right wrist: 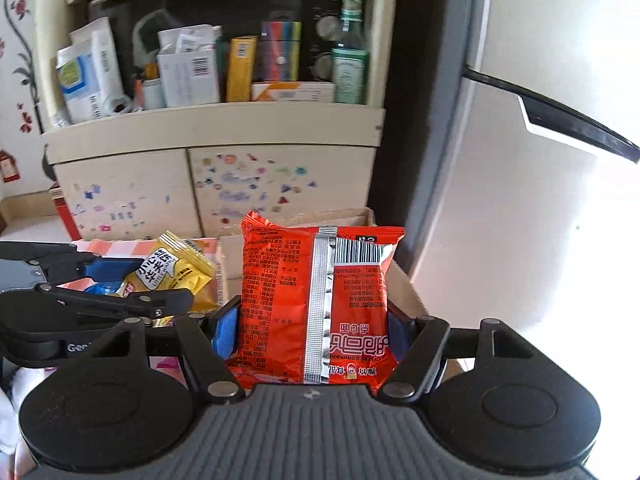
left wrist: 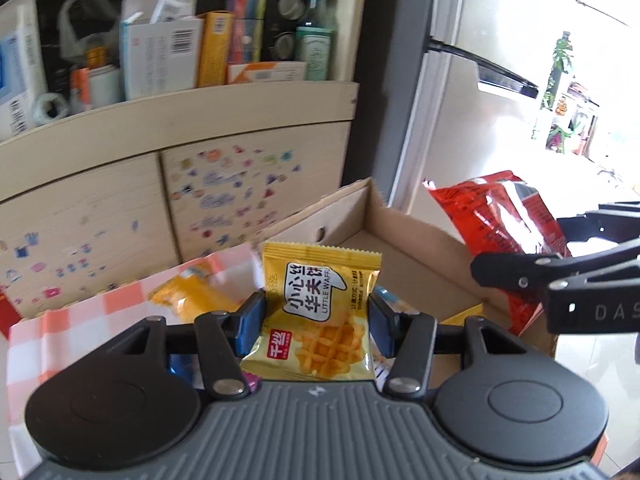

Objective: Organize snacks
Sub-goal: 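Lift the red packet with right tool while left tool carries waffle packet toward box, then lower both packets into the cardboard box and open both tools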

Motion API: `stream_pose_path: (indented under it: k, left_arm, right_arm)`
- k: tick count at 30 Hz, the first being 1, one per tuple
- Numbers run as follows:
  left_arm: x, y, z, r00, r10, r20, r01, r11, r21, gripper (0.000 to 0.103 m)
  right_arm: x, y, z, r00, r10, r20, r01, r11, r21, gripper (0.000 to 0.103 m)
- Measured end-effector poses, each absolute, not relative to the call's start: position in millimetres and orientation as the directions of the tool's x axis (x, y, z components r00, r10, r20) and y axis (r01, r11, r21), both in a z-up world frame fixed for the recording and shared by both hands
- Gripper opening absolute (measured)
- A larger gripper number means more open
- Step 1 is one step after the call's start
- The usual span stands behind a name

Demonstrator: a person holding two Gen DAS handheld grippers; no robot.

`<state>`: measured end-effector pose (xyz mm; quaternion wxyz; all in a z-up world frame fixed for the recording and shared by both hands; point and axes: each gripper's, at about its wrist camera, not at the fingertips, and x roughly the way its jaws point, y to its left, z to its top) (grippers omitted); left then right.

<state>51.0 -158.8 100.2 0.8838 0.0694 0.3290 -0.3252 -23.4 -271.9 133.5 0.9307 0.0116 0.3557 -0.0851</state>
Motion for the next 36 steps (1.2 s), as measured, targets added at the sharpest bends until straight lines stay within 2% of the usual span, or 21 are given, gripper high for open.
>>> stream_pose_path:
  k: [13, 16, 18, 21, 31, 36]
  left_arm:
    - [45, -214, 77, 0.491, -0.600, -0.631, 0.694, 0.708, -0.134, 0.055]
    - [41, -219, 73, 0.496, -0.593, -0.634, 0.701, 0.705, -0.110, 0.070]
    - [39, -219, 74, 0.507, -0.580, -0.638, 0.694, 0.713, -0.096, 0.085]
    - [38, -214, 80, 0.506, -0.589, -0.630, 0.694, 0.712, -0.108, 0.089]
    - [43, -181, 97, 0.537, -0.555, -0.635, 0.647, 0.754, -0.111, 0.092]
    - [44, -164, 103, 0.551, -0.529, -0.645, 0.630, 0.771, -0.094, 0.092]
  right_arm:
    - [-26, -303, 130, 0.696, -0.234, -0.679, 0.329, 0.944, 0.011, 0.076]
    - [-25, -308, 129, 0.682, -0.257, -0.684, 0.361, 0.933, 0.009, 0.079]
    - [-26, -310, 129, 0.683, -0.261, -0.682, 0.375, 0.927, 0.021, 0.083]
    - [-26, -311, 129, 0.687, -0.252, -0.682, 0.379, 0.924, 0.040, 0.087]
    - [-22, -300, 126, 0.714, -0.174, -0.678, 0.317, 0.944, 0.091, 0.093]
    - [-18, -283, 125, 0.724, -0.130, -0.677, 0.240, 0.968, 0.071, 0.094]
